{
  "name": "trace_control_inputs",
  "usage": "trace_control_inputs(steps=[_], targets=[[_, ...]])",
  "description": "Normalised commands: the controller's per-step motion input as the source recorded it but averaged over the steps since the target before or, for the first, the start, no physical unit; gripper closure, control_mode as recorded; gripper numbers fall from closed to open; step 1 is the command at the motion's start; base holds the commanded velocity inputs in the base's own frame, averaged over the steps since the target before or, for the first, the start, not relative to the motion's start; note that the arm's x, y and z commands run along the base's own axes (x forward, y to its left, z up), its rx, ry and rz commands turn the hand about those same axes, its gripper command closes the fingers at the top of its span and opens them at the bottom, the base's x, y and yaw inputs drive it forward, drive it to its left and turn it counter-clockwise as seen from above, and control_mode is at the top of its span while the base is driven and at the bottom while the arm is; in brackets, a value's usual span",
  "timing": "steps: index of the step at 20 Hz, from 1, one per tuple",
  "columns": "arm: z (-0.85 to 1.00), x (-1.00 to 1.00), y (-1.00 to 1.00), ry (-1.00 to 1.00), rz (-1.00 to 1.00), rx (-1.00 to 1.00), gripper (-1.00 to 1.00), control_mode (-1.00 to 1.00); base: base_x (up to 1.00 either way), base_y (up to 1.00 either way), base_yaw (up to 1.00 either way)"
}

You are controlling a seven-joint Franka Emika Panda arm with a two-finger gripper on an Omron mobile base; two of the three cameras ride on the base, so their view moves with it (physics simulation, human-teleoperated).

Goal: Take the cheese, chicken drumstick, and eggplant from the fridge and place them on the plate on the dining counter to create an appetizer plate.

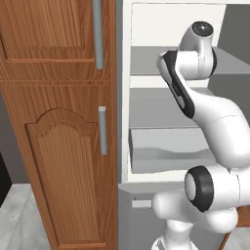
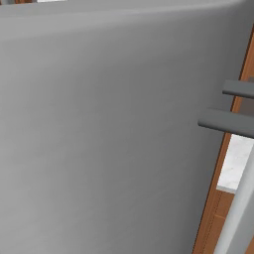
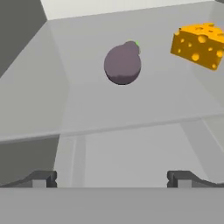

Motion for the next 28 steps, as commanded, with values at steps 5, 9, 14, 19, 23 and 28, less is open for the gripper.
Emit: trace_control_inputs(steps=[5,9,14,19,23,28], targets=[[-0.15,0.52,-0.22,0.00,0.00,0.00,-1.00,-1.00,0.00,0.00,0.00],[-0.13,0.52,-0.23,0.00,0.00,0.00,-1.00,-1.00,0.00,0.00,0.00],[-0.04,0.54,-0.14,0.00,0.00,0.00,-1.00,-1.00,0.00,0.00,0.00],[0.00,0.50,-0.04,0.00,-0.01,0.00,-1.00,-1.00,0.00,0.00,0.00],[0.00,0.51,-0.12,0.00,0.00,0.00,-1.00,-1.00,0.00,0.00,0.00],[0.00,0.49,-0.16,0.00,-0.01,0.00,-1.00,-1.00,0.00,0.00,0.00]])
